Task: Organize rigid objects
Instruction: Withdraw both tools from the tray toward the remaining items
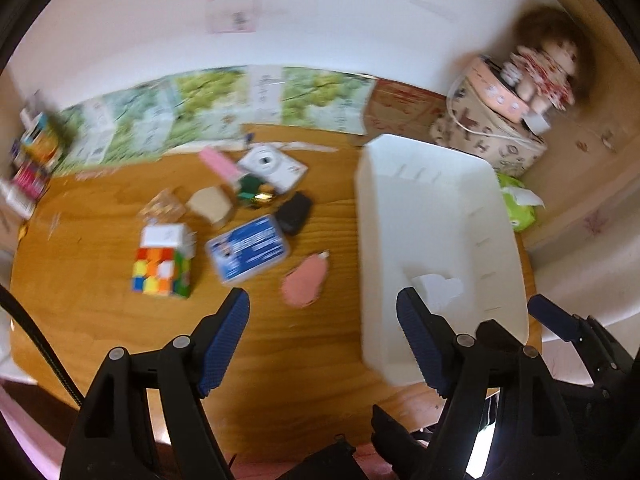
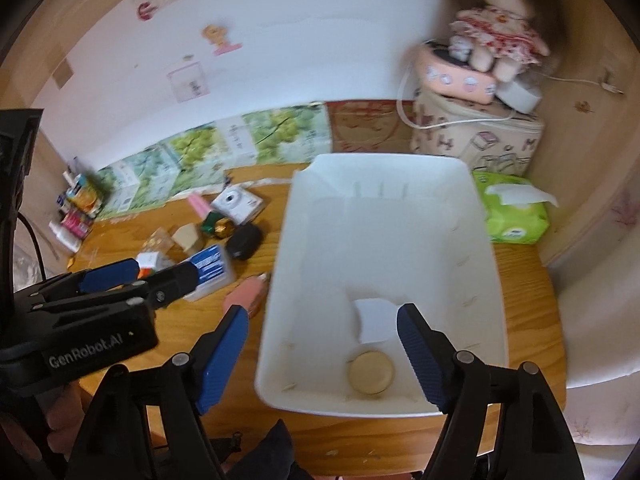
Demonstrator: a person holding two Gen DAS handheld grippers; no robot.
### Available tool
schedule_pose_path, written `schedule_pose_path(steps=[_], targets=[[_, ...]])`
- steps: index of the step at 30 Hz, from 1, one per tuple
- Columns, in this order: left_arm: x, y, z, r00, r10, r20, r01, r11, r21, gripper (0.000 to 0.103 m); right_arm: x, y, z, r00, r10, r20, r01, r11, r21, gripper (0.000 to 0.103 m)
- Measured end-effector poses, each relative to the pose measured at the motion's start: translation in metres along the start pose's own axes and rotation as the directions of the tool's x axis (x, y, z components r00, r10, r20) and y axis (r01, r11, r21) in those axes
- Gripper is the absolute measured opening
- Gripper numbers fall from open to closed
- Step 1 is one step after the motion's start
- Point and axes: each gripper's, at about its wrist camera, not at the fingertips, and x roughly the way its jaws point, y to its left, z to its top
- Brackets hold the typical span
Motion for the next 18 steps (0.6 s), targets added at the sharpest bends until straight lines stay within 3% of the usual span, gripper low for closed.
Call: schedule_pose_path(steps=[5,8,10,18], targets=[[-0.011,0.028,-0.023,0.999,0.041,0.018,-0.041,0.999,-0.029,0.079,-0.001,0.011,-0.014,1.000,0.011,-0.005,-0.011,1.000,0.001,0.078],[-0.012,0.039,-0.038,1.000,0.011,-0.022,-0.012,0.999,-0.047,0.079,-0.002,0.016,-0.024,1.000,-0.001,-0.019,0.002,1.000,0.026,0.078],[-0.016,0.042,-0.049,1.000,0.014,-0.002,-0.014,0.999,-0.036,0.079,-0.005,0.020,-0.030,0.999,0.025,-0.026,-0.024,0.999,0.035,0.078],[-0.031,0.039,-0.068,0.997,0.034,0.073,-0.033,0.999,-0.027,0.079,-0.007,0.030,-0.049,0.999,-0.001,-0.033,0.002,1.000,0.020,0.080]])
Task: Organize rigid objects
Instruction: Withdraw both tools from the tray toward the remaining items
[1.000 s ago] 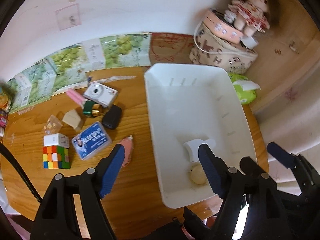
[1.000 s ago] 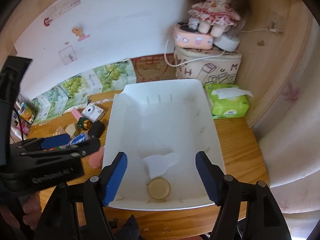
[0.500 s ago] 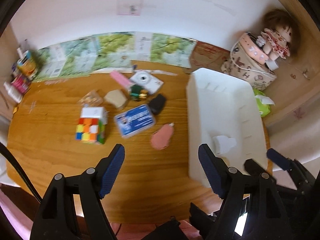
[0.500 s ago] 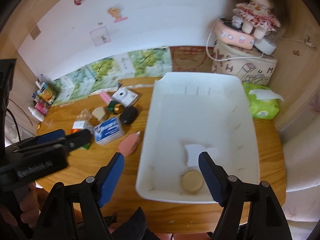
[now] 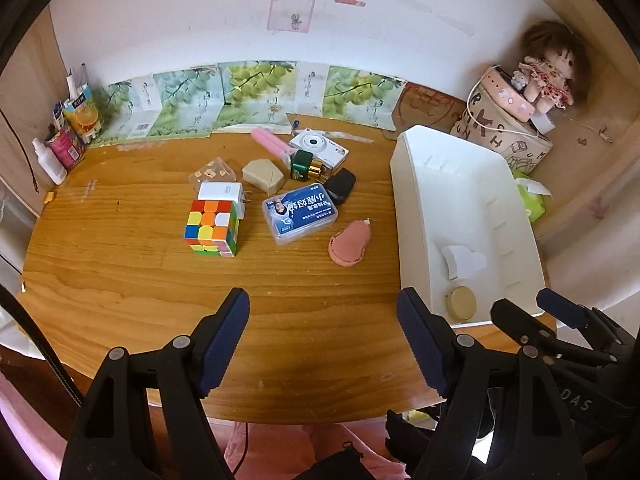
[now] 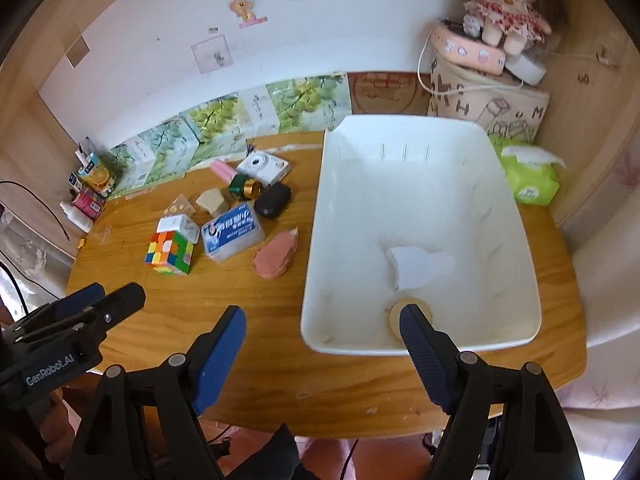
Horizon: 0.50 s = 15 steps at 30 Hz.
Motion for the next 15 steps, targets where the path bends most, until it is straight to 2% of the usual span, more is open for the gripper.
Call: schedule_pose_path(steps=[9,15], targets=[[0.006,-0.005,-0.010,0.999,-0.006,-0.043,0.006,1.000,0.011,0.079,-0.003,0.001,-0.009,0.999,-0.035,-0.011,0.035,0.999,-0.021,0.080],[0.014,-0.001,-0.005,0.997,0.012,-0.074,-0.011,1.000,0.018,0.079,0.003,0.000,-0.010,0.999,-0.030,-0.024,0.030,1.000,-0.002,0.080]])
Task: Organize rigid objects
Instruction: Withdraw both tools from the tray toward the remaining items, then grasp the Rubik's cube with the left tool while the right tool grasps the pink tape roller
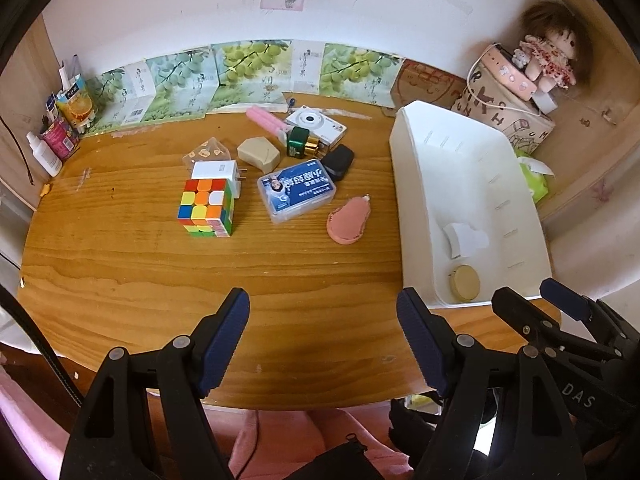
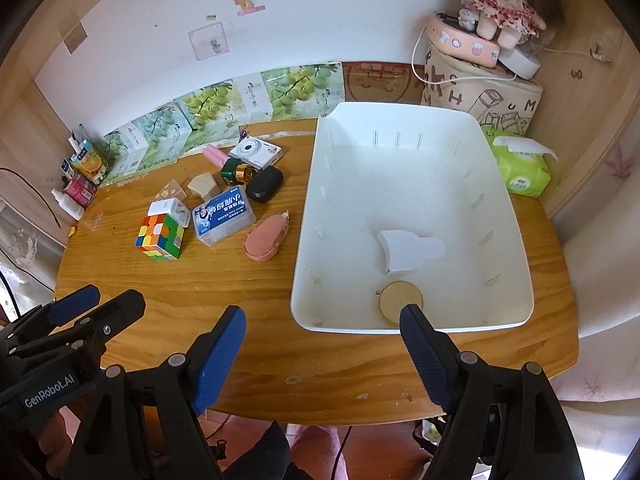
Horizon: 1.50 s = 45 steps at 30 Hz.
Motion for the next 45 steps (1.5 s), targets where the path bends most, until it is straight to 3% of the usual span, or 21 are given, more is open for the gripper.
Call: schedule_pose_path(steps=[18,29,45], targets=[[0.049,0.051,0.034,0.990,0.046,-0.133,-0.044,0.999,0.021,0.079,0.037,0.026,0.012,0.994,0.109,-0.014,-0.106,0.985,0.139,0.080],[0.084,0.109,0.068,0.975,0.068,-0.212,-0.079,0.996,-0.042,0.079,0.072,0.069,0.034,0.988,0.134,-0.073,-0.119,0.975,0.185,0.080],[0.151,0.154,0.089,0.930,0.024,-0.368,-0.073,0.990,-0.121,0.080,0.152,0.083,0.045,0.969,0.050,-0.244,0.029,0.949,0.313,0.080]])
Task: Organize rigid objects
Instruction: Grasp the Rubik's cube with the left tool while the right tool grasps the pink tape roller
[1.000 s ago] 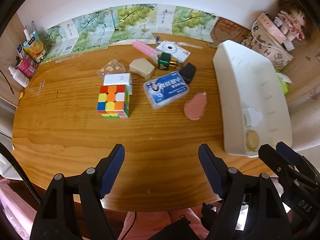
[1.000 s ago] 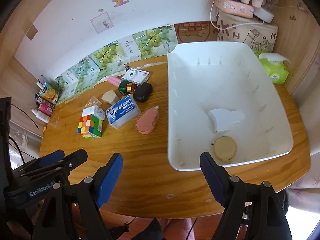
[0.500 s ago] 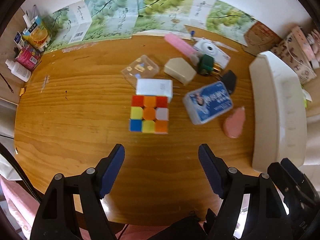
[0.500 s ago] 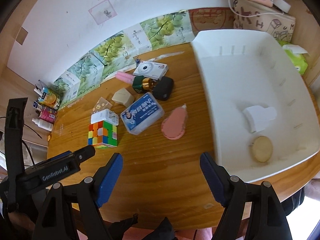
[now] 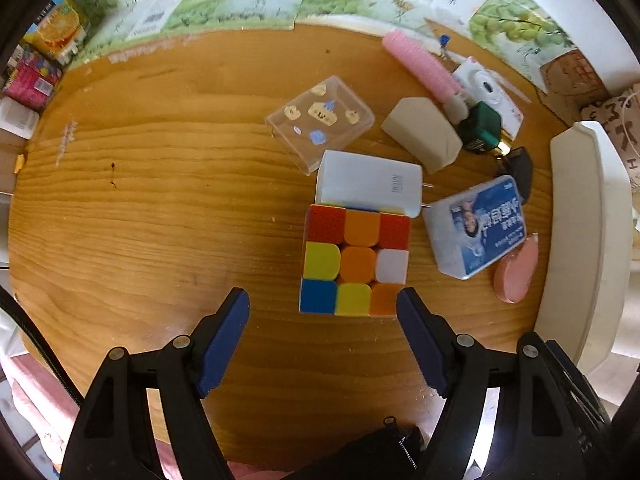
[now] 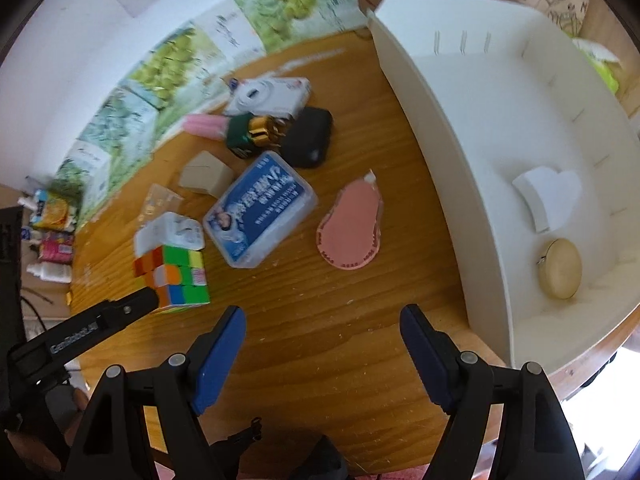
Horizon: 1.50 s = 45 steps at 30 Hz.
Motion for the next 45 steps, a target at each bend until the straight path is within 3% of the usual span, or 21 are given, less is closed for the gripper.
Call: schedule_pose_path(steps=[2,6,13,28,30,45], targets=[[0.002,0.000,0.004,1.000,-0.029,-0.008,0.029,1.000,-0.006,0.079,0.011,-0.001,0.004,1.000,-0.025,-0.010,0.026,0.999,0.020,0.080],[0.007,-0.004,0.010,0.999,-0.038,-0.031,0.038,0.999,0.007,0.078,0.028,-0.001,0.011,0.998,-0.050,-0.037,0.052,0.997,0.051,0.070],[0.021,-0.011,0.028,0.993,-0.075,-0.095,0.076,0.997,0.015,0.064,0.052,0.000,0.025,0.993,-0.099,-0.060,0.104,0.992,0.072,0.064],[0.038,-0.020,0.059,0.985,-0.081,-0.154,0.086,0.996,0.024,0.065,0.073,0.014,0.058,0.984,-0.169,-0.060,0.172,0.983,0.057,0.057],[0.037,-0.015,0.055,0.984,-0.086,-0.154,0.090,0.996,0.022,0.065,0.072,0.019,0.062,0.981,-0.187,-0.056,0.190,0.981,0.049,0.050],[0.034,0.013,0.027,0.981,-0.098,-0.170,0.096,0.995,-0.020,0.064,0.062,0.036,0.055,0.987,-0.137,-0.085,0.138,0.990,0.006,0.050]])
